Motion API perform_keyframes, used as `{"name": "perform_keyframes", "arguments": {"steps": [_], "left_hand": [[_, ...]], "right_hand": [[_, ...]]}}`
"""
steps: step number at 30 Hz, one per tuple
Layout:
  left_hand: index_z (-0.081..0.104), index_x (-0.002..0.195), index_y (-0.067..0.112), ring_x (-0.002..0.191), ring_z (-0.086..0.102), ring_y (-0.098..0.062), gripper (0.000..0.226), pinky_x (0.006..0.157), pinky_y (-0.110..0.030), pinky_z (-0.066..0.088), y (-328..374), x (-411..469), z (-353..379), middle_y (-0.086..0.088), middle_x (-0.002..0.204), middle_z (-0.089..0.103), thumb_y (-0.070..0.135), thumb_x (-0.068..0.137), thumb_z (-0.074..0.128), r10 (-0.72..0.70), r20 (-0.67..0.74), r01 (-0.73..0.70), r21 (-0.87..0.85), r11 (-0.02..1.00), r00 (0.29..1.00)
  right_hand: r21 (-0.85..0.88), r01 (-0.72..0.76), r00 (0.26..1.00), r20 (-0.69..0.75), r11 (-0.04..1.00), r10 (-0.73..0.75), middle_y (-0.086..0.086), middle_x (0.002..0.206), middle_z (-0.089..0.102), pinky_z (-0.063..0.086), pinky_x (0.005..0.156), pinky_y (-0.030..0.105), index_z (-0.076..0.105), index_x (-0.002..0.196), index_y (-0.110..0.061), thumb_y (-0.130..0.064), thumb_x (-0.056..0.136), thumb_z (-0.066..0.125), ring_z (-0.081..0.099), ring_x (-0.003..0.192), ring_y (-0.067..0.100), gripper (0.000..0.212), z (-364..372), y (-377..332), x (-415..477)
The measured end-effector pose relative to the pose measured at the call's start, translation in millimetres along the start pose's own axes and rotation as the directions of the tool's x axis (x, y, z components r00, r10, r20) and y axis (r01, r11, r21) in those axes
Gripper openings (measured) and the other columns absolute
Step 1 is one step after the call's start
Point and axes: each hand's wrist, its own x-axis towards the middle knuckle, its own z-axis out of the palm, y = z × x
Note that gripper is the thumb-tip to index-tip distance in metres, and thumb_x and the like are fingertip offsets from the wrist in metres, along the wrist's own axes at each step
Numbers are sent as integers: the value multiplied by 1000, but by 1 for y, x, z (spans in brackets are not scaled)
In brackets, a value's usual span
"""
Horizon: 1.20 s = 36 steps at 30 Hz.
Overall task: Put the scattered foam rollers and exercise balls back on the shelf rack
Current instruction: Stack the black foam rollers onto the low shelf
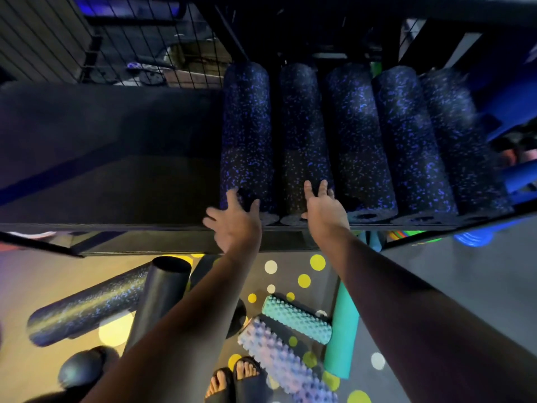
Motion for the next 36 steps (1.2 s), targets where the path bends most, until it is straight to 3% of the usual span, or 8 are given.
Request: {"name": "perform_keyframes", "arguments": {"steps": [3,7,14,20,24,27,30,36], "left_hand": [[36,153,44,142,26,-40,51,108,-53,44,-6,0,13,-18,155,25,43,104,50,255,-9,-251,149,957,967],[20,160,44,157,7,-39,53,126,-55,19,-14,7,20,-14,170,9,37,110,36,316,120,-332,151,931,941],[30,158,42,148,29,-36,51,117,-51,36,-12,16,5,-14,161,22,38,108,42,347,160,-372,167,913,924],[27,161,32,157,17,-24,54,126,-39,23,-64,-19,-22,-8,167,29,18,110,32,460,12,-447,-214,869,888],[38,157,32,107,59,11,60,99,-21,46,-191,-73,-40,23,114,66,13,101,48,165,0,-148,-438,887,986],[45,153,19,103,62,-3,56,81,-20,39,-315,-114,-60,16,113,63,17,98,55,-58,110,91,-323,942,992],[48,150,14,113,69,-31,51,81,-28,45,-431,-146,-87,-7,127,71,17,101,59,-337,118,355,-207,912,934],[50,145,15,111,69,-29,50,88,-38,55,-582,-182,-133,-10,123,71,30,99,63,-517,141,536,-228,813,844]], "right_hand": [[-10,4,1000,-10,1000,-4,28,165,6,41,110,41,1,162,-16,-15,105,51,22,151,41,76,3,1,1],[-32,7,999,-31,999,-8,28,165,6,43,109,42,-1,162,-16,-16,105,52,22,150,42,77,11,2,3],[-25,-20,1000,-17,999,19,28,165,0,31,120,46,-6,161,-14,-13,105,50,15,152,44,80,13,-2,-1],[-53,-6,929,-369,999,-14,25,166,-5,10,125,53,6,161,-5,-16,97,52,4,155,40,80,25,-34,-47],[-36,317,867,-395,948,-305,28,165,9,16,125,53,29,156,-2,-18,86,58,17,151,44,78,93,-103,-112],[13,430,891,-163,903,-423,25,162,24,33,119,51,45,149,-5,-22,76,72,31,146,41,79,161,-169,-160],[178,308,943,76,934,-325,22,156,38,35,116,45,51,143,-6,-19,77,74,39,139,40,71,217,-230,-199],[219,126,842,492,968,-221,20,147,45,33,110,39,43,145,-6,-24,96,56,40,138,38,54,285,-342,-275]]}}
